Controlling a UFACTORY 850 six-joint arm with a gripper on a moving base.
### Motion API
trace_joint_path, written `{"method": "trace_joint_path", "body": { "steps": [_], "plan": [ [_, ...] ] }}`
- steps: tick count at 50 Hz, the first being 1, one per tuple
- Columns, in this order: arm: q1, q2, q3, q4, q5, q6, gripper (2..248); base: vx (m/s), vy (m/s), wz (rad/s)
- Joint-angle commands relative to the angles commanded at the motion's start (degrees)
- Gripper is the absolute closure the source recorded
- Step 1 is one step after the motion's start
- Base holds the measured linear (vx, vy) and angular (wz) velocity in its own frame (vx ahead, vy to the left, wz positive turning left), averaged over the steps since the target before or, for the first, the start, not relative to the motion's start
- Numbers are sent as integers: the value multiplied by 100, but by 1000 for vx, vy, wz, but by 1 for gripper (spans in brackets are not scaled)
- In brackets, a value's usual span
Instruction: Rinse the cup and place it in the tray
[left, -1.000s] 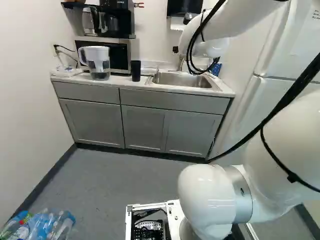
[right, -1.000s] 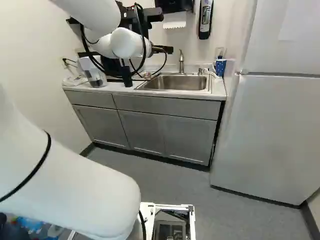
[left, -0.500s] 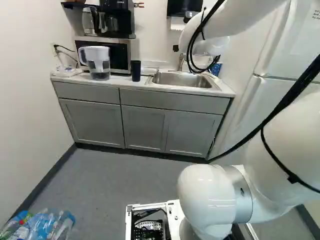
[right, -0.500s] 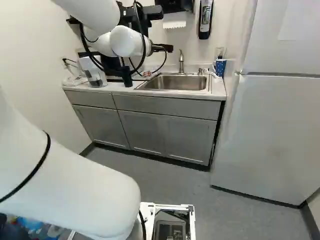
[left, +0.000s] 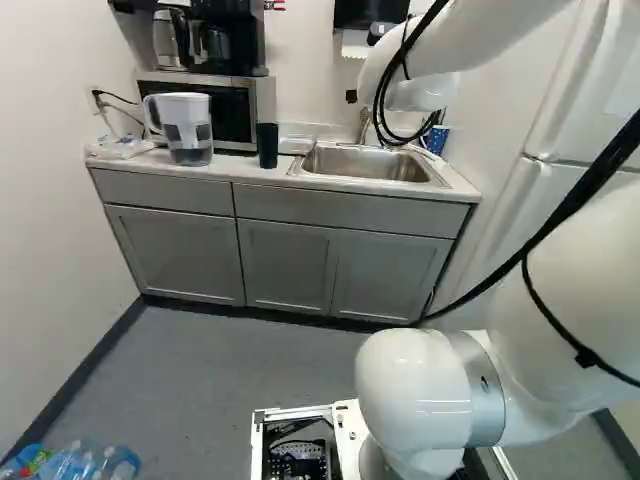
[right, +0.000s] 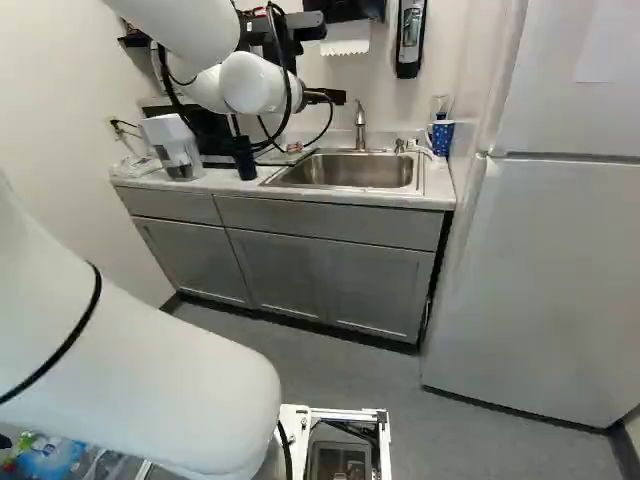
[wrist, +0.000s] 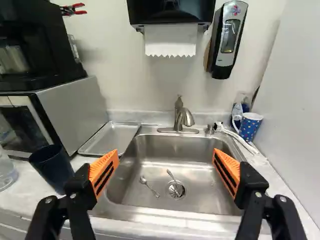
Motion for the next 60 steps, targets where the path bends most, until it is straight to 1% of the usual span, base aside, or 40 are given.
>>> {"method": "trace_joint_path", "body": {
  "steps": [26, 60],
  "plan": [
    [0, 0, 0, 0, 0, 0, 3, 135, -67, 15],
    [0, 0, 0, 0, 0, 0, 3, 117, -42, 171]
  ]
}}
